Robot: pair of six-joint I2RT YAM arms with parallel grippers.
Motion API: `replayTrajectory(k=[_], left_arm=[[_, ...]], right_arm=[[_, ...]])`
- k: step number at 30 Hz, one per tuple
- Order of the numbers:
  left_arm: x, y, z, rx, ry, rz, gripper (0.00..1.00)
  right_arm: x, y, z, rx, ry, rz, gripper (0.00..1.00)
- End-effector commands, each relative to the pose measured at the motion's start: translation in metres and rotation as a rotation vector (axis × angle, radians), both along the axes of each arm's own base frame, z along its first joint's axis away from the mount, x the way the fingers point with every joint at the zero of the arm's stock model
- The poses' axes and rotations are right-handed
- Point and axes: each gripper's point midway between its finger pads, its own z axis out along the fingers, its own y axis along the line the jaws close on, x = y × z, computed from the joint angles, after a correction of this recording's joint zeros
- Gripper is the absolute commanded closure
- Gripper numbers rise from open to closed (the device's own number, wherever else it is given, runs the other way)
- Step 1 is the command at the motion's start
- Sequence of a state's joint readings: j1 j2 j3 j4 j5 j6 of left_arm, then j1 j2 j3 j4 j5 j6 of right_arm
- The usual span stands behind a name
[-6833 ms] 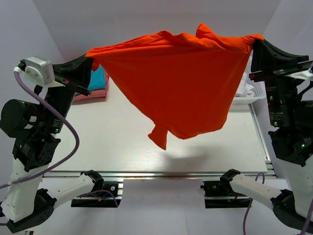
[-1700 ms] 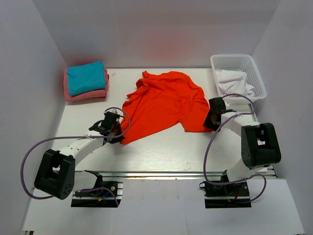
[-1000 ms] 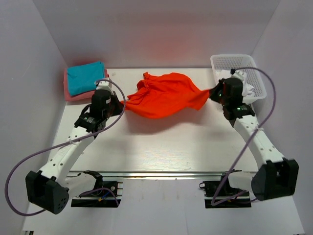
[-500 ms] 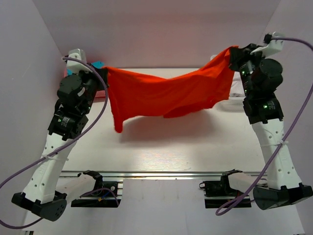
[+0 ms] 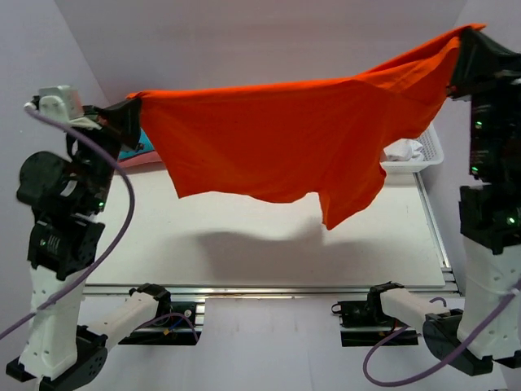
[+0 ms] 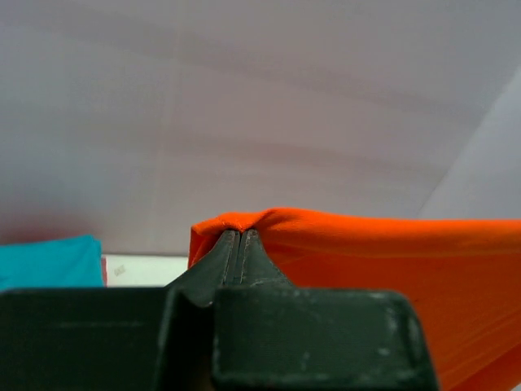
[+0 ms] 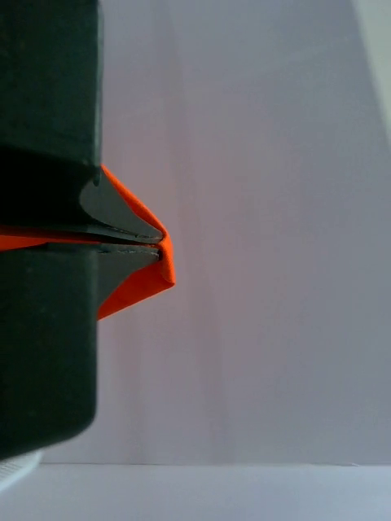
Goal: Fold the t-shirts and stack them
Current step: Flatten out the tshirt
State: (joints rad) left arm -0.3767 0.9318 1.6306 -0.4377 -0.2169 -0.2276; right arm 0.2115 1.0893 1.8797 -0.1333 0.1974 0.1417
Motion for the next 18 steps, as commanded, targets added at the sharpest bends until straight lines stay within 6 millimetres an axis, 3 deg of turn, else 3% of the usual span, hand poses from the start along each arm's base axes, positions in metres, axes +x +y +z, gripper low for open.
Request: replayTrajectory(k=[1, 7, 13, 14, 18], left_arm=[[-0.034, 0.006, 0.027, 0.026, -0.091, -0.037, 1.00], [-0.072, 0.011, 0.043, 0.026, -0.148, -0.084, 1.00], [-0.110, 0.012, 0.055, 0.033, -0.211, -0.144, 1.00], [-0.114, 0.012, 0.054, 0.037, -0.212, -0.154, 1.00], [-0.132, 0.014, 0.056, 0.030, -0.236, -0.176, 1.00]], right_arm=[[-0.060, -0.015, 0.044, -0.011, -0.155, -0.031, 1.00], [-0.109, -0.012, 0.058, -0.041, -0.241, 0.021, 1.00], [-0.141, -0.011, 0.064, -0.069, -0.290, 0.047, 1.00], [-0.156, -0.012, 0.065, -0.073, -0.311, 0.057, 1.00], [-0.167, -0.005, 0.054, -0.107, -0.301, 0.098, 1.00]])
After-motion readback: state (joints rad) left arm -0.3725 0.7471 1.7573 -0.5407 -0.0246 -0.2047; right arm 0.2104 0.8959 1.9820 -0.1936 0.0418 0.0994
